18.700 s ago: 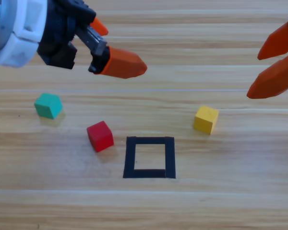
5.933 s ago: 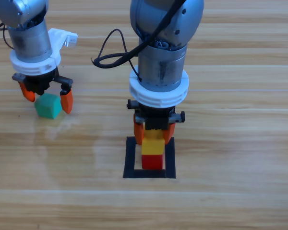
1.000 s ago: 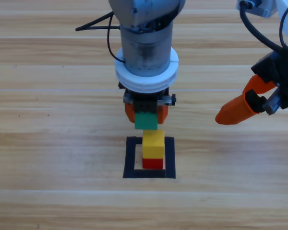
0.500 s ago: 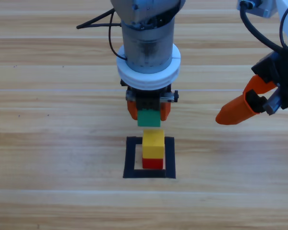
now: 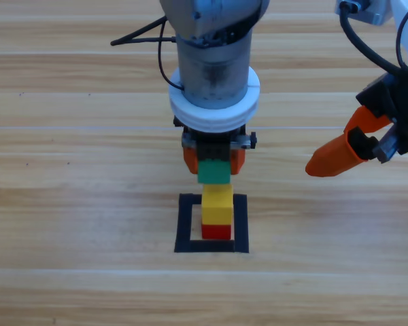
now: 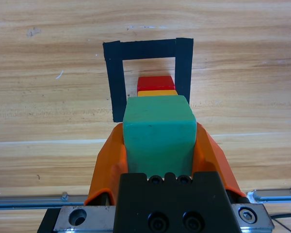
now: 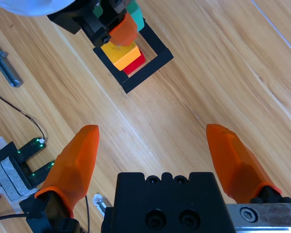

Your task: Stack the blocks in the rectangular block: red at the bottom, yellow in the middle, green on top

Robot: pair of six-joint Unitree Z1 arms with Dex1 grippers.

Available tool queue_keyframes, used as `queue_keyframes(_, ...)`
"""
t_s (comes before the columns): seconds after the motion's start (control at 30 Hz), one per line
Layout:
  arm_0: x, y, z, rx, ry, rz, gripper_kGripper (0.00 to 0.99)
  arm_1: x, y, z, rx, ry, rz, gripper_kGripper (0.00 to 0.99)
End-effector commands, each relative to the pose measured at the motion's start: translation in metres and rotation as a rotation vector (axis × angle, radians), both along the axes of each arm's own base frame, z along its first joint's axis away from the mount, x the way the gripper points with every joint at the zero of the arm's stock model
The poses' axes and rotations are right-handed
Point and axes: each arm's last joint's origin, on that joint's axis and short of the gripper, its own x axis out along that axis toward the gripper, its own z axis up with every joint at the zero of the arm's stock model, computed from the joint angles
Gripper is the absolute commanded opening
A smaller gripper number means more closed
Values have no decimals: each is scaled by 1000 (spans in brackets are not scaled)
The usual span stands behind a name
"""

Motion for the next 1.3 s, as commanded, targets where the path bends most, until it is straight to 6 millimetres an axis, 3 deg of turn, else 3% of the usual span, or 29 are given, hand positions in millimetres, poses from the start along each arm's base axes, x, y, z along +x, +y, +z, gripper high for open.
queue_keyframes(0.03, -5, -16, -33, 67, 46, -18, 0, 16, 3, -21, -63, 46, -28, 979)
queue_keyframes(1.3, -4, -17, -42, 78, 60, 10, 0, 21, 7, -27, -82, 53, -31, 979)
